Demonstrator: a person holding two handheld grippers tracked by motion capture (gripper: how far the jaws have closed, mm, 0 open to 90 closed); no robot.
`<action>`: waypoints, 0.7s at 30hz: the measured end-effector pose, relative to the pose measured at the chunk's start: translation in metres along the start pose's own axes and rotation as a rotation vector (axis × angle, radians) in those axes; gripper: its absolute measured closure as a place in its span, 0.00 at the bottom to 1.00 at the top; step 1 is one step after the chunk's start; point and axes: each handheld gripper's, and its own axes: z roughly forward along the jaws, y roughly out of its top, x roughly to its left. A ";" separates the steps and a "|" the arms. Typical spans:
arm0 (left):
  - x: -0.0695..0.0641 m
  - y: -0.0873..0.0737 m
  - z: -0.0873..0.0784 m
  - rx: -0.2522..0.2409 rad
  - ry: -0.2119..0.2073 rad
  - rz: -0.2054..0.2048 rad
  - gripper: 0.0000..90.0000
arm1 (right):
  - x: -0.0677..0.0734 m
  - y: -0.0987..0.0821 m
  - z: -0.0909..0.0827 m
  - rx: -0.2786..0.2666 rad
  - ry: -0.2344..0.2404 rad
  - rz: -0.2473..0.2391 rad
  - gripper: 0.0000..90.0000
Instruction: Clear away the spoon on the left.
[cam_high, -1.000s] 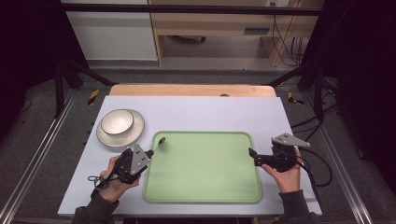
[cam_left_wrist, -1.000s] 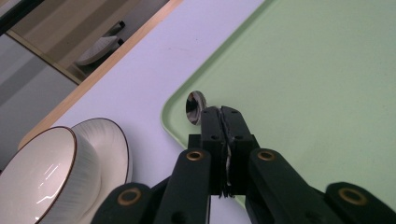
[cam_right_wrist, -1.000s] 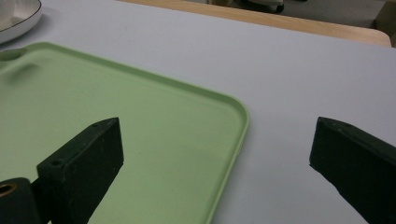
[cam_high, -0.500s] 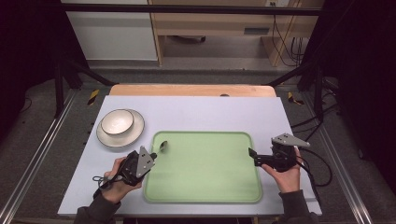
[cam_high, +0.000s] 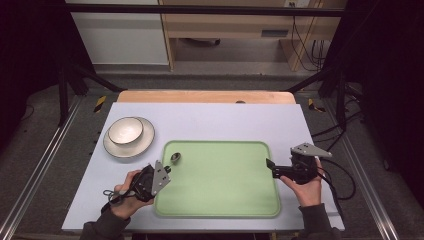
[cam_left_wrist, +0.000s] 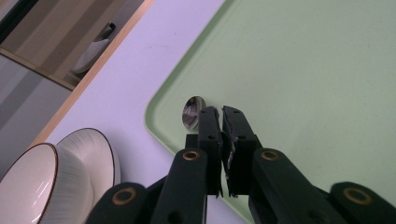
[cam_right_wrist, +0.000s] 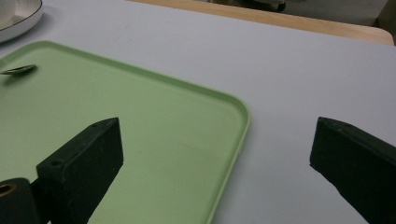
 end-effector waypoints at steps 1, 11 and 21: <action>-0.001 0.000 0.000 0.003 -0.001 0.010 0.95 | 0.000 0.000 0.000 0.000 0.001 0.002 0.03; -0.008 0.002 0.002 0.016 -0.017 0.058 0.93 | 0.000 0.000 0.000 0.001 0.001 0.000 0.03; -0.014 0.003 0.004 0.020 -0.039 0.078 0.89 | 0.000 0.000 0.001 0.003 0.004 -0.003 0.03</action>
